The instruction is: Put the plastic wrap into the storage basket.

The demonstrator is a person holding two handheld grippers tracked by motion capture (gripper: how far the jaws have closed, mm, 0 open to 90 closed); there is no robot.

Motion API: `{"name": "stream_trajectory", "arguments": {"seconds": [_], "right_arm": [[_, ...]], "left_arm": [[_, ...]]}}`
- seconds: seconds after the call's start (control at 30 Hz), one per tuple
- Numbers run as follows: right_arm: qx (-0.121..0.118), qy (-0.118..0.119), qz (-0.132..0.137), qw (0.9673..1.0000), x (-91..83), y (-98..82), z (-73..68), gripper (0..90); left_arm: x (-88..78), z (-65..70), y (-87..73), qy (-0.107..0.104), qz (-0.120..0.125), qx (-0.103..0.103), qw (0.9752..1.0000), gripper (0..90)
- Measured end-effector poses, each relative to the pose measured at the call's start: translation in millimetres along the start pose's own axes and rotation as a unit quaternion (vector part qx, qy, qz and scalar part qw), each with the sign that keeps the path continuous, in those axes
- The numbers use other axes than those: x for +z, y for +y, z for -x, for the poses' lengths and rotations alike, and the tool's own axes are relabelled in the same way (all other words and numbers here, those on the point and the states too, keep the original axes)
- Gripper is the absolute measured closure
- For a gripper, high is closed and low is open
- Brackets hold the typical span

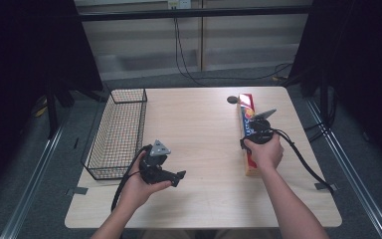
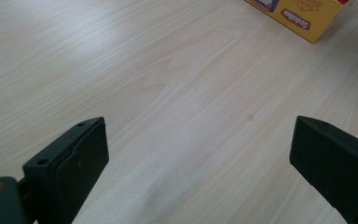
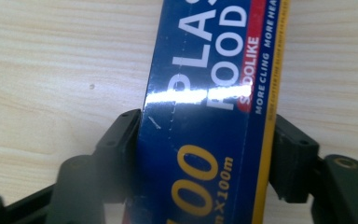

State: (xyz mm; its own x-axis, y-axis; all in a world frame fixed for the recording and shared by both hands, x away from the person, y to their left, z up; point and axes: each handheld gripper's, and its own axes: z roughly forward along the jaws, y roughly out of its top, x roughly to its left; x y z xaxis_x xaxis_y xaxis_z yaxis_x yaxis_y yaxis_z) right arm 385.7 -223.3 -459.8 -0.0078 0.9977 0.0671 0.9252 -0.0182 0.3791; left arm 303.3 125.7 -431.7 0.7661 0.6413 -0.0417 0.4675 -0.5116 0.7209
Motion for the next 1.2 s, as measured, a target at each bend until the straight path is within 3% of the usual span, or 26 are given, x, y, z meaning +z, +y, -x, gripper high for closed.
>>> {"name": "stream_trajectory", "arguments": {"seconds": [0.17,0.33,0.67,0.8,0.9,1.03,1.2], "right_arm": [[0.004,0.006,0.009,0.9999,-2.7,-2.6,6.2,41.4],[-0.02,0.0,0.018,0.9996,-3.7,-5.3,8.1,42.2],[-0.055,0.029,0.039,0.9973,-15.6,-9.9,18.8,42.7],[-0.059,0.037,0.045,0.9966,-20.4,-11.1,19.8,42.8],[-0.073,0.046,0.059,0.9945,-26.1,-13.3,23.1,42.9],[-0.09,0.054,0.061,0.9926,-31.2,-14.4,23.7,42.9],[-0.09,0.058,0.046,0.9931,-27.7,-13.9,23.4,41.8]], "left_arm": [[1.0,1.1,0.6,-0.001,-0.003,0.001,1.0,4.5],[0.1,1.0,1.6,0.0,-0.001,0.001,1.0,4.7],[-0.4,2.8,3.5,0.005,-0.004,0.002,1.0,4.6],[-0.6,3.9,4.6,0.004,-0.005,0.004,1.0,4.6],[0.6,5.2,5.2,0.002,-0.007,0.004,1.0,4.6],[1.7,5.1,6.1,0.004,-0.007,0.001,1.0,4.6],[2.8,6.2,6.8,0.002,-0.01,0.006,0.9999,4.6]]}}
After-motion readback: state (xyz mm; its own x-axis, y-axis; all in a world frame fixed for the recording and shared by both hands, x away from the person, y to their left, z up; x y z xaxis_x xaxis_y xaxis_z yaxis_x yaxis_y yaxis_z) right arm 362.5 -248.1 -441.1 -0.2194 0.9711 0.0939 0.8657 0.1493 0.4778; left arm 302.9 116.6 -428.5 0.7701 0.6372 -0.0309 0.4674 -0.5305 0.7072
